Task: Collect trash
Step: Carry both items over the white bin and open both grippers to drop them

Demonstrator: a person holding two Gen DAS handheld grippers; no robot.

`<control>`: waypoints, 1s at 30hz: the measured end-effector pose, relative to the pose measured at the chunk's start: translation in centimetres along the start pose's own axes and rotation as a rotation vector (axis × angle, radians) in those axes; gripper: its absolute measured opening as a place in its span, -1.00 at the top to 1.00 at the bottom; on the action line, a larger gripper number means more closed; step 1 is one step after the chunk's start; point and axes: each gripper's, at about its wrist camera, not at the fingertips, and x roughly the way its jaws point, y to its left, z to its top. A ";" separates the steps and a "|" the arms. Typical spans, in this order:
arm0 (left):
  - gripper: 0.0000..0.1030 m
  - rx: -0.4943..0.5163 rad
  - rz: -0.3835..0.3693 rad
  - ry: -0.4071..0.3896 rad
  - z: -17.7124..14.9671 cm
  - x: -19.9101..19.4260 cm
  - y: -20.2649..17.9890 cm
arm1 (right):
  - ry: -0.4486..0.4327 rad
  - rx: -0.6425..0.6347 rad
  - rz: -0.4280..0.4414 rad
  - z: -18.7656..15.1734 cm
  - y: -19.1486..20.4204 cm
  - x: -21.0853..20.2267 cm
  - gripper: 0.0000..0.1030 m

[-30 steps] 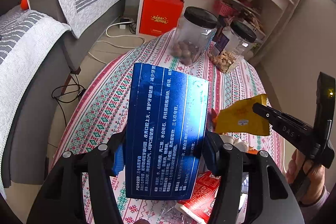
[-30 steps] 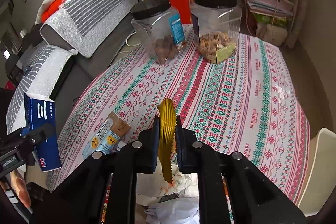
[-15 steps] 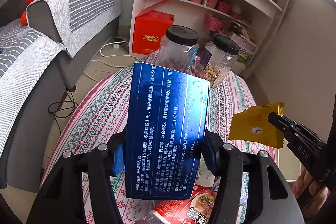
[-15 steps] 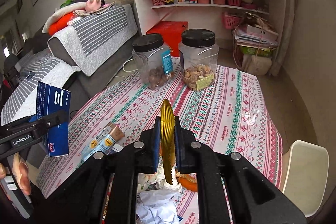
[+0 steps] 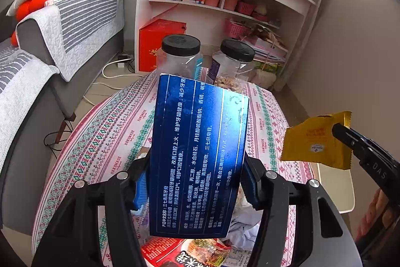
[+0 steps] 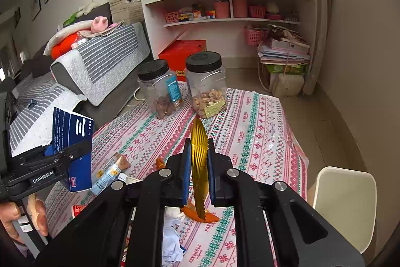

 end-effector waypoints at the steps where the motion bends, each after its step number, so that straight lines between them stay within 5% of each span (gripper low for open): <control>1: -0.13 0.005 -0.004 -0.001 0.0 0.0 -0.4 | -0.007 0.009 -0.008 0.0 -0.5 -0.4 0.79; 13: -0.13 0.078 -0.091 0.005 -0.7 0.0 -6.6 | -0.096 0.171 -0.188 -0.3 -10.2 -6.8 0.79; 22: -0.13 0.161 -0.183 0.037 -1.4 1.1 -15.2 | -0.080 0.340 -0.327 -2.2 -18.0 -10.6 0.74; 23: -0.13 0.168 -0.198 0.042 -1.4 1.2 -16.3 | -0.081 0.353 -0.335 -2.4 -18.6 -10.9 0.66; 26: -0.13 0.197 -0.233 0.064 -1.7 1.7 -19.5 | -0.106 0.396 -0.382 -3.1 -20.1 -12.3 -0.22; 30: -0.13 0.229 -0.270 0.097 -2.3 2.8 -23.0 | -0.172 0.444 -0.424 -3.9 -21.5 -14.5 -0.66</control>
